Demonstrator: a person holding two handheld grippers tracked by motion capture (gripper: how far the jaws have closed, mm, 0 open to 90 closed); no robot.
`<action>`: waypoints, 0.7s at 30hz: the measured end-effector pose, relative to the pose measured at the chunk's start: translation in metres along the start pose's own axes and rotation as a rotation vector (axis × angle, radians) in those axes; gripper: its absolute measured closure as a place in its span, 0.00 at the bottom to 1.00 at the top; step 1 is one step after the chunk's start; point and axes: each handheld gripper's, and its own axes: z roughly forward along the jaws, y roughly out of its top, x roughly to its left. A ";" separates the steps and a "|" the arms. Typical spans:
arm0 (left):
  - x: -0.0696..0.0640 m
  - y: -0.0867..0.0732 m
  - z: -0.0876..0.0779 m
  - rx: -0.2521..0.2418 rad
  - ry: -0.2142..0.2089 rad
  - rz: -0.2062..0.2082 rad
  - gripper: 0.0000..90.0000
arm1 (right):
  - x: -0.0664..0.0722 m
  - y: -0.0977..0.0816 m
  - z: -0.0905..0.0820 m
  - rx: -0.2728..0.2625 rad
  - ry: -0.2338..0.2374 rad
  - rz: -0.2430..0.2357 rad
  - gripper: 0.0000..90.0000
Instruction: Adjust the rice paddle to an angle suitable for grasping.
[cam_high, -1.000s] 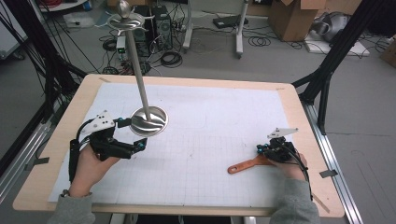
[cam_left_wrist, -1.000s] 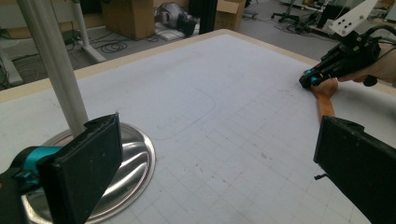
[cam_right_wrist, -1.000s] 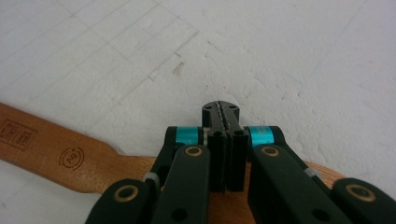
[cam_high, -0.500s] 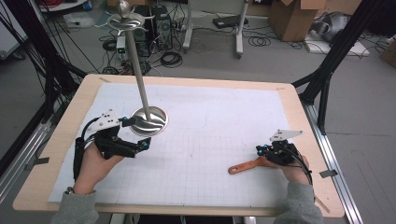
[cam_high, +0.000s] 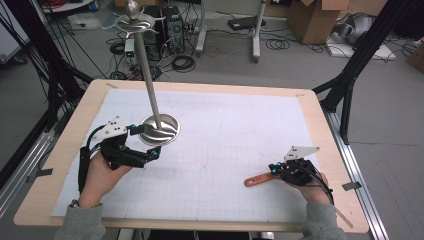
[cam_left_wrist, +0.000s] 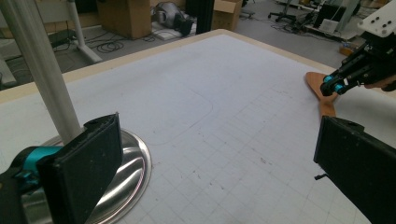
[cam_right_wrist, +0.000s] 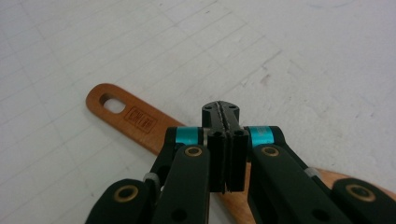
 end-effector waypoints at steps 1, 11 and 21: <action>0.000 0.000 0.000 -0.001 0.002 0.002 0.02 | 0.001 -0.002 0.000 -0.003 0.005 0.000 1.00; 0.001 0.000 -0.002 -0.005 0.002 0.002 0.02 | 0.008 -0.013 -0.003 0.008 0.074 -0.003 1.00; 0.000 0.000 -0.001 0.003 0.004 0.007 0.02 | 0.011 -0.013 0.004 0.032 0.141 -0.038 1.00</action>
